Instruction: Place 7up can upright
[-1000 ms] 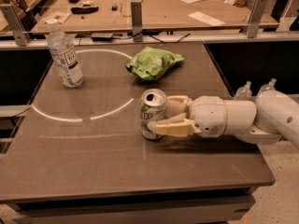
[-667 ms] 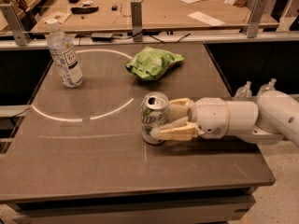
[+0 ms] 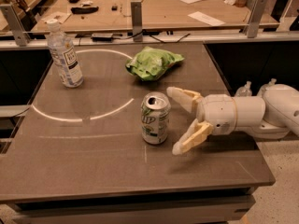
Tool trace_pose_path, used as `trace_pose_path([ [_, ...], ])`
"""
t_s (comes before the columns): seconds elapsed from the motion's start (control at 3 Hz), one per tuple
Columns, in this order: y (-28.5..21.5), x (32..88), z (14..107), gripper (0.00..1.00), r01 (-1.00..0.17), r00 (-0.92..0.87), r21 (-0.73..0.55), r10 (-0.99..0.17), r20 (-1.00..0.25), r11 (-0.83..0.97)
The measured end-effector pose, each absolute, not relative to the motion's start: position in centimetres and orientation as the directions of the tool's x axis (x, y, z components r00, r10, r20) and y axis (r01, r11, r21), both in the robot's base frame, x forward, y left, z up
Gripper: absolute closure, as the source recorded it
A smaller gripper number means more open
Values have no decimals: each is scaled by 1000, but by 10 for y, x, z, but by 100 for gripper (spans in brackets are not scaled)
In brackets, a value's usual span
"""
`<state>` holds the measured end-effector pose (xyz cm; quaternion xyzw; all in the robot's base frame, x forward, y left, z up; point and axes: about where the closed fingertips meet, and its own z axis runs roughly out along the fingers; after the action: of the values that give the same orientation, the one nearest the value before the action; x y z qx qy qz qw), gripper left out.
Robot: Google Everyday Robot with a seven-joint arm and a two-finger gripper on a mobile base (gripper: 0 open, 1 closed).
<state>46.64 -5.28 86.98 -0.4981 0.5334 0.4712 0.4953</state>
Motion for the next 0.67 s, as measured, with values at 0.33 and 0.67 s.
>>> trace_pose_path([
  [0.33,-70,468,867,0,-996,-92,91,-52,-994,7],
  [0.67,-90,463,869,0,-986,-162,163,-75,-984,-18],
])
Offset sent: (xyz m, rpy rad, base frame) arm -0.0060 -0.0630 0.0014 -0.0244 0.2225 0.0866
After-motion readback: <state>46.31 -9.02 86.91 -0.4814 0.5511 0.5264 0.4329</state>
